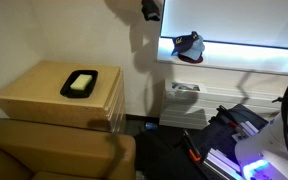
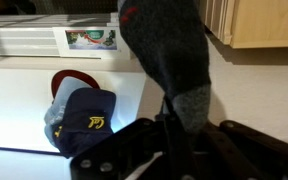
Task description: Remove the black sock from the nightstand and place it on the right side of the windowsill
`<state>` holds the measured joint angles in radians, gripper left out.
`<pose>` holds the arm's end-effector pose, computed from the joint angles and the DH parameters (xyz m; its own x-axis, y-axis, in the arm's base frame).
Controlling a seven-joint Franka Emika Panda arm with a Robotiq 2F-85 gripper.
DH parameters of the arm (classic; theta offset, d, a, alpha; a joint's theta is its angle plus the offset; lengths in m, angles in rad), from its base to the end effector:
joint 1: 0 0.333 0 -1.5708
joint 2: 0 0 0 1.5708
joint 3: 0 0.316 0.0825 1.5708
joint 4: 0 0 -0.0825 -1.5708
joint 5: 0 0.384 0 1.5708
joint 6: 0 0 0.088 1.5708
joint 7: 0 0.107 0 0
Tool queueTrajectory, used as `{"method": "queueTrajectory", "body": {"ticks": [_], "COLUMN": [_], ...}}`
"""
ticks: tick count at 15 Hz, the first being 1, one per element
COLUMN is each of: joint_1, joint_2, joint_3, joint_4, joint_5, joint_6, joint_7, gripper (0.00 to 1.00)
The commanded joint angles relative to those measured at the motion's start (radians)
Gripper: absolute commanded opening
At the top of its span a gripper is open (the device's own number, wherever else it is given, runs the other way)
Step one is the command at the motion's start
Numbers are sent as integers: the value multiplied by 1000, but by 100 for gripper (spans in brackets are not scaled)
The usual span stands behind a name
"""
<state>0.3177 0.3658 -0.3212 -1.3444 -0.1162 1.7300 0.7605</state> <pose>0.6684 0.0231 0.5337 0.7443 -0.6430 0.1805 -0.6665 -0.7320 0.1409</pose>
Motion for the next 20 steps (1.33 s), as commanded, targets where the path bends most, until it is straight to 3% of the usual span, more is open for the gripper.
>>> {"method": "queueTrajectory", "body": {"ticks": [1, 6, 9, 10, 11, 15, 16, 17, 18, 20], "joint_1": [-97, -283, -364, -378, -398, -403, -402, -402, -399, -405], "joint_2": [-224, -445, -625, -487, -525, -514, -504, -454, -476, -469], "joint_3": [56, 78, 108, 113, 119, 140, 141, 155, 192, 207], "joint_4": [-218, -361, -520, -365, -394, -388, -387, -358, -515, -585], "joint_5": [-19, 14, -22, 4, 6, 4, 3, -28, -86, -118], "joint_6": [50, 36, 48, 1, 0, 0, 0, -33, 128, 224], "joint_7": [126, 231, 366, 272, 275, 274, 275, 319, 486, 627], "gripper": [1, 1, 1, 1, 6, 6, 1, 1, 1, 1]}}
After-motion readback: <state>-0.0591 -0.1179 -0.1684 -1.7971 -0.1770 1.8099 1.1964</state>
